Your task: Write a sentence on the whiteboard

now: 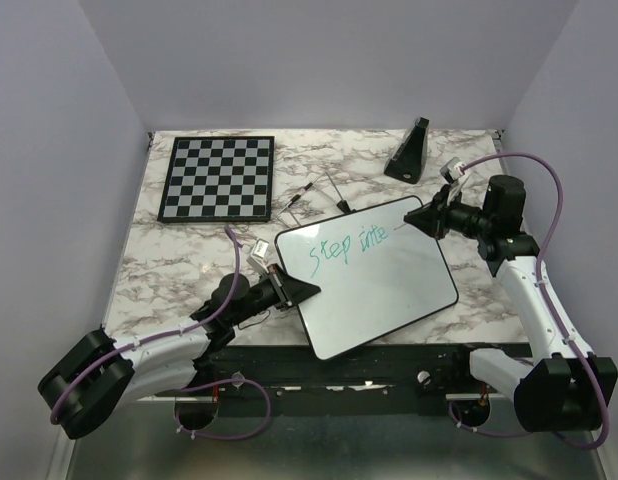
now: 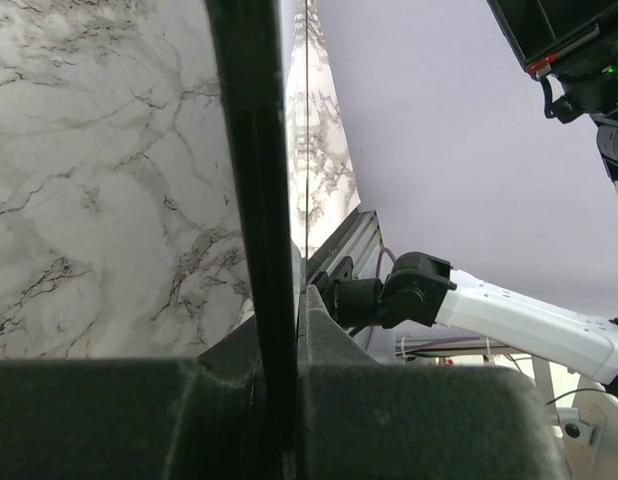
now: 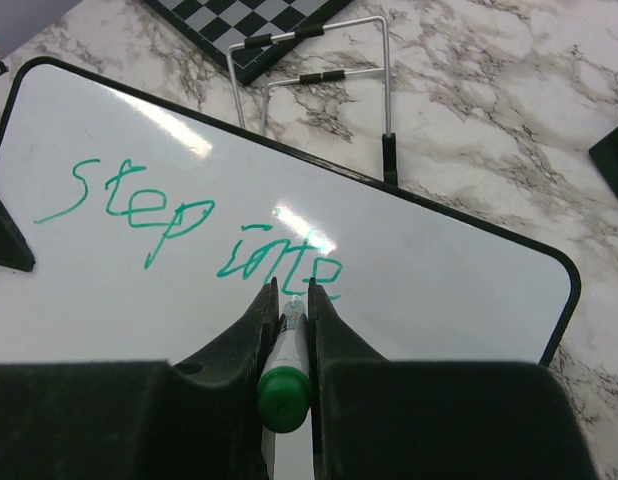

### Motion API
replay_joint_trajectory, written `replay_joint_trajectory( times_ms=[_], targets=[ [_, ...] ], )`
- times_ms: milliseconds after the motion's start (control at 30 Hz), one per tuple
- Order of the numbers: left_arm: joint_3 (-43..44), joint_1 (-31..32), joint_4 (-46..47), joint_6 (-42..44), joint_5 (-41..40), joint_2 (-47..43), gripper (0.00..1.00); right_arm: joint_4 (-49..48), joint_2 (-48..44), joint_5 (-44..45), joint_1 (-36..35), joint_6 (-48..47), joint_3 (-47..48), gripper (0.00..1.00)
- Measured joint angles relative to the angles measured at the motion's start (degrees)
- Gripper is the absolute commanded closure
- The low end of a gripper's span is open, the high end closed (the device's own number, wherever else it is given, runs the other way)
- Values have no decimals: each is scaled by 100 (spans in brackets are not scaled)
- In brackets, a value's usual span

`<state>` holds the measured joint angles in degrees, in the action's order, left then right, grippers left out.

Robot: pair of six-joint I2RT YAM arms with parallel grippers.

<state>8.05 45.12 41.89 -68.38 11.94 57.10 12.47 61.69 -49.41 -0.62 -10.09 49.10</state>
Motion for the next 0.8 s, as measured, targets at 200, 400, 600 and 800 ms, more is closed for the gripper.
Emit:
replay_joint_trajectory(
  times_ms=[200, 400, 600, 800],
  targets=[
    [-31, 0, 2, 2, -9, -44, 100, -15, 0, -11, 146, -2, 0, 99],
    [-37, 0, 2, 4, -13, -57, 100, -42, 2, -26, 160, -4, -2, 99],
    [-37, 0, 2, 13, -13, -63, 100, -42, 11, -50, 192, -9, -2, 99],
    [-37, 0, 15, 42, -11, -63, 100, -44, 39, -79, 223, -46, -15, 99]
  ],
)
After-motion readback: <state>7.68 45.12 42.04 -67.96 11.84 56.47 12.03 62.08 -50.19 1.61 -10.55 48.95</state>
